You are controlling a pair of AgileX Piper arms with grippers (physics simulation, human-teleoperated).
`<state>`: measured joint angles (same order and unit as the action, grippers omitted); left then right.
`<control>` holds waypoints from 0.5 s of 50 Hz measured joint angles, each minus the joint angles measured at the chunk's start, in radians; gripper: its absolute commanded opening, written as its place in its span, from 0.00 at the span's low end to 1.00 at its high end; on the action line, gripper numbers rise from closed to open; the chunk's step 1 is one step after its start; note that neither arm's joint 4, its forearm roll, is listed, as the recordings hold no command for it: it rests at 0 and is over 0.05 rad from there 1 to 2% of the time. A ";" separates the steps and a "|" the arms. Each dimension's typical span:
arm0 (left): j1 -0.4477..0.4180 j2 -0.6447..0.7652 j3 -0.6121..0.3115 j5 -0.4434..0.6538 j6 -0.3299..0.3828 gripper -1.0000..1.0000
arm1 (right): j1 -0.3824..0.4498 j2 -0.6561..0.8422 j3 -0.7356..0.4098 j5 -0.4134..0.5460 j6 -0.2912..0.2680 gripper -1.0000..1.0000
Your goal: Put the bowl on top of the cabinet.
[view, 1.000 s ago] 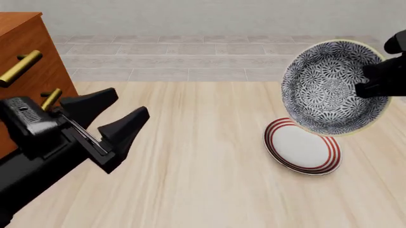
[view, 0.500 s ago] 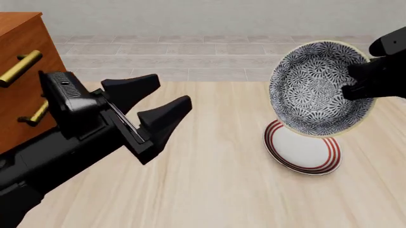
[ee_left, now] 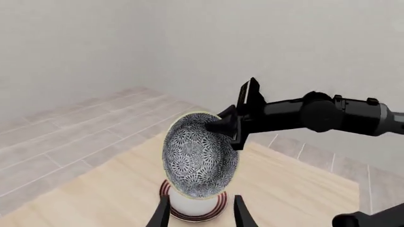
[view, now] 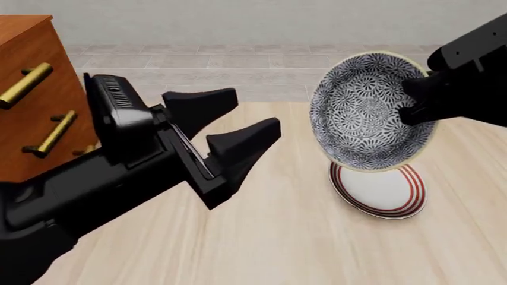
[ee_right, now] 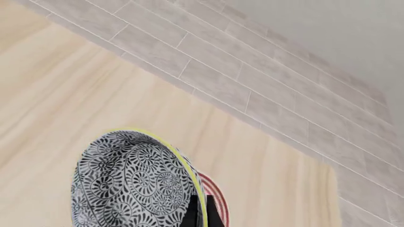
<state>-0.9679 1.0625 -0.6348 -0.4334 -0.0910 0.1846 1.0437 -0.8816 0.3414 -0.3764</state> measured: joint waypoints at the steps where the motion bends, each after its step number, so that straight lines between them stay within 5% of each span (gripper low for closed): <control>1: -0.002 0.002 -0.003 0.001 -0.002 1.00 | 0.004 0.002 0.000 -0.001 0.000 0.00; 25: 0.003 0.065 -0.057 -0.006 -0.033 1.00 | 0.079 -0.025 0.007 0.014 -0.004 0.00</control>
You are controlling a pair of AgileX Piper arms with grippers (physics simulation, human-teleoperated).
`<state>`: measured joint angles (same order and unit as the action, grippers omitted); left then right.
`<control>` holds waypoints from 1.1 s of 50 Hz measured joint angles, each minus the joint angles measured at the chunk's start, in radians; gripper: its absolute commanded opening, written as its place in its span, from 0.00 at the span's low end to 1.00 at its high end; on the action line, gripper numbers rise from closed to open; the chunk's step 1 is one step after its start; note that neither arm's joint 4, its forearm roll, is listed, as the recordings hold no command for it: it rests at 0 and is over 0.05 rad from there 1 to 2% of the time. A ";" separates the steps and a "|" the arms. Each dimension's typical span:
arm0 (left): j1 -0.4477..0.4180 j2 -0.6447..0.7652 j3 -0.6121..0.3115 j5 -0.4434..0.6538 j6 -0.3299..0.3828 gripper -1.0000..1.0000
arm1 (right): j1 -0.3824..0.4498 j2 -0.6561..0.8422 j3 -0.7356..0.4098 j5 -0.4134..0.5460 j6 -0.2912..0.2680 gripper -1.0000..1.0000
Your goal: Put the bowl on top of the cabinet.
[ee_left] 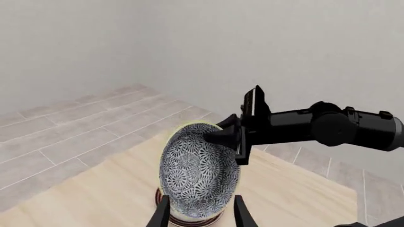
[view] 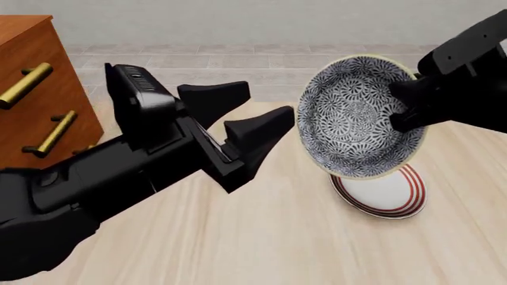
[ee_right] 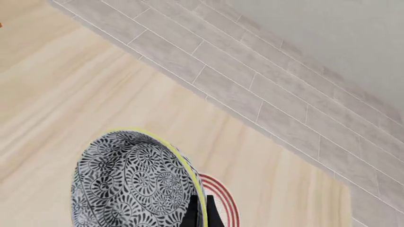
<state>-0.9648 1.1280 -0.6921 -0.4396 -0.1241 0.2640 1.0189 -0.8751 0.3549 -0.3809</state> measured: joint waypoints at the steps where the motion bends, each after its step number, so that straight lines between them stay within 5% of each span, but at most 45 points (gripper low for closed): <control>1: 0.002 0.003 -0.002 0.000 0.000 1.00 | 0.001 -0.003 0.001 0.001 -0.001 0.00; 55: 0.088 0.164 -0.038 -0.074 -0.035 1.00 | 0.049 -0.105 0.054 0.042 0.007 0.00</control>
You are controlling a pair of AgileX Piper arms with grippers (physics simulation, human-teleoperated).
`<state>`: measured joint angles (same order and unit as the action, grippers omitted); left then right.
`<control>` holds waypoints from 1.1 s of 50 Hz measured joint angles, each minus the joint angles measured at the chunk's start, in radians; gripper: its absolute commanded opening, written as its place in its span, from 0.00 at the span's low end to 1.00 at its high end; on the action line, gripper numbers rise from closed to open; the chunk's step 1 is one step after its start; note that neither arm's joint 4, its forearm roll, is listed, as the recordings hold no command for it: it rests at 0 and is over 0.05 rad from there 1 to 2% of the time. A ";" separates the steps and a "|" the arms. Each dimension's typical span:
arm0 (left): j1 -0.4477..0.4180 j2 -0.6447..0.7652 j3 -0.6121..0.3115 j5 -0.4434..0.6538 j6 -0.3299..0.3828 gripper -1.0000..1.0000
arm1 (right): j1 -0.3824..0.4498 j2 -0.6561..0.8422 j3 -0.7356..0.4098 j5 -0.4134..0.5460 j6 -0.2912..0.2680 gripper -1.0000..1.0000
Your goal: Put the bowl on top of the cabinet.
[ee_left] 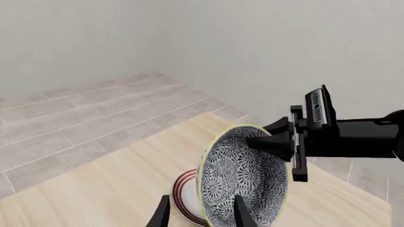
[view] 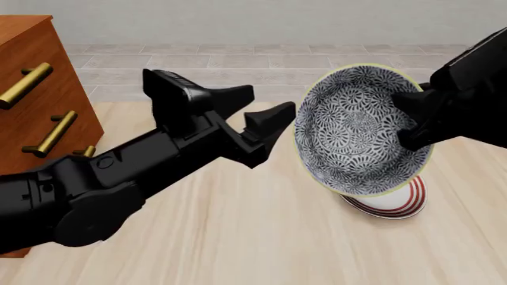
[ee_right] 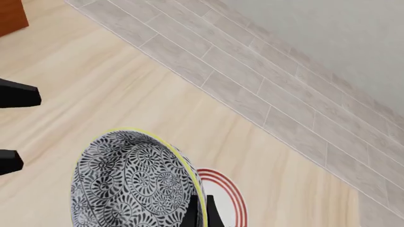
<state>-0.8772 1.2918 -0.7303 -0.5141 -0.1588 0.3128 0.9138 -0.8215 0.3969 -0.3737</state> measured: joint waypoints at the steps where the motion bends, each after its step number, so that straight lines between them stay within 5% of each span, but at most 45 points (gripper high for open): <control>1: 0.001 0.005 -0.001 -0.002 -0.001 1.00 | 0.002 -0.004 0.001 0.002 0.000 0.00; 55: -0.039 0.254 -0.053 -0.131 -0.146 1.00 | 0.150 -0.114 0.054 0.061 -0.015 0.00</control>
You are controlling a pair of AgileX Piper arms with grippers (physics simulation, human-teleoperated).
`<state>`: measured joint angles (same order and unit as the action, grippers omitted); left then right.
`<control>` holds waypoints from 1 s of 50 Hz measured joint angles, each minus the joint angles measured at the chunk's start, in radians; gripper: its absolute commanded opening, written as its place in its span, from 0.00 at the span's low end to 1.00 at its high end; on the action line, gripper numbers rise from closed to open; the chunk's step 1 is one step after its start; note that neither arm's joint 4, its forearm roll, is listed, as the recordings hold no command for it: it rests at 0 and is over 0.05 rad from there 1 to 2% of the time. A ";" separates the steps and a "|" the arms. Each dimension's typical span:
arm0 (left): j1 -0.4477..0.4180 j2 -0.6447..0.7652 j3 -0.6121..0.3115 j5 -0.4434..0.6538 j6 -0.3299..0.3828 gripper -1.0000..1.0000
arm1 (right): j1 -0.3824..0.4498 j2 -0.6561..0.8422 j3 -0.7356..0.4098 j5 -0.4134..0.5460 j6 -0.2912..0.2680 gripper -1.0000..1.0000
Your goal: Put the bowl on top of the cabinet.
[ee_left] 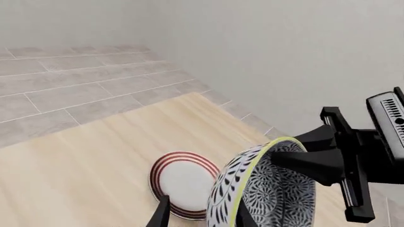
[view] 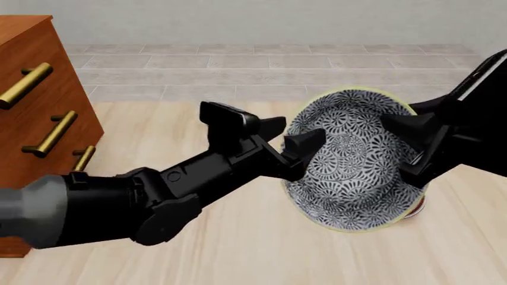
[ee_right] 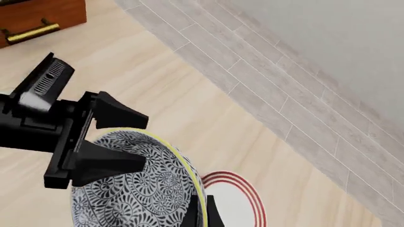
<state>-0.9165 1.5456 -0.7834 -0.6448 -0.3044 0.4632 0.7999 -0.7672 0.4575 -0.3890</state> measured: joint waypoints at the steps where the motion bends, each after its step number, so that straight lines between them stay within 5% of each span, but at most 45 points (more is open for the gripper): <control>1: 0.000 0.003 0.000 -0.002 -0.001 1.00 | 0.001 -0.001 0.000 0.000 0.001 0.00; 18: 0.013 0.060 -0.001 -0.035 -0.022 1.00 | 0.021 -0.037 -0.001 0.019 -0.004 0.00; 19: 0.015 0.063 0.000 -0.038 -0.024 0.00 | 0.022 -0.039 0.000 0.021 -0.005 0.00; 37: -0.009 0.068 0.014 -0.087 -0.071 0.00 | 0.044 -0.050 -0.001 0.036 -0.035 0.00; 38: -0.010 0.068 0.015 -0.089 -0.071 0.00 | 0.045 -0.051 -0.001 0.036 -0.035 1.00; 50: 0.027 0.061 0.025 -0.078 -0.034 0.00 | 0.054 -0.078 -0.008 0.044 0.001 1.00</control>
<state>-0.8893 1.6063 -0.7586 -0.7225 -0.3379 0.5174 0.7217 -0.7755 0.5016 -0.3882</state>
